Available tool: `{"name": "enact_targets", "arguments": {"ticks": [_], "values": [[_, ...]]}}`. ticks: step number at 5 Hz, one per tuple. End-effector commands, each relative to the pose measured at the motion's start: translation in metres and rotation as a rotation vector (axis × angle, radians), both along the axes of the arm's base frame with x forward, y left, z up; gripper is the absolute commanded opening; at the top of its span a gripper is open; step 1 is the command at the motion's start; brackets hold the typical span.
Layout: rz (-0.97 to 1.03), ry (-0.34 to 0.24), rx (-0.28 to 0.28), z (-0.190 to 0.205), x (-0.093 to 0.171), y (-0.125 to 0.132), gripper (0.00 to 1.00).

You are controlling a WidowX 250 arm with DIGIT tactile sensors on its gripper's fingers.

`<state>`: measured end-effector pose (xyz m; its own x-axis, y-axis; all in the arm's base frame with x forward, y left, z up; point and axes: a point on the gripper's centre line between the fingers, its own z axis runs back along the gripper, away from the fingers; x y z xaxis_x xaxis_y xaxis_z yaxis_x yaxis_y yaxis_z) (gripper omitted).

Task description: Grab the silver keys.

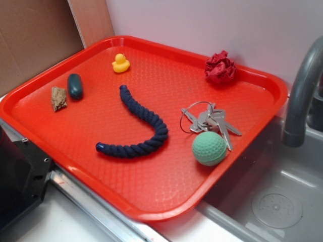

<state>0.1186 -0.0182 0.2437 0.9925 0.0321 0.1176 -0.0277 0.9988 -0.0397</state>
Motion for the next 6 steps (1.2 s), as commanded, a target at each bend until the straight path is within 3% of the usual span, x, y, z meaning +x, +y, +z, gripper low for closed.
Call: {"name": "enact_targets", "arguments": {"ticks": [1, 2, 4, 5, 6], "values": [[0.000, 0.000, 0.000, 0.000, 0.000, 0.000, 1.00], [-0.036, -0.056, 0.054, -0.029, 0.026, -0.028, 1.00], [-0.254, -0.108, 0.035, -0.103, 0.062, -0.079, 1.00], [-0.352, -0.145, 0.046, -0.131, 0.076, -0.088, 1.00], [-0.336, -0.129, 0.034, -0.150, 0.095, -0.099, 1.00]]}}
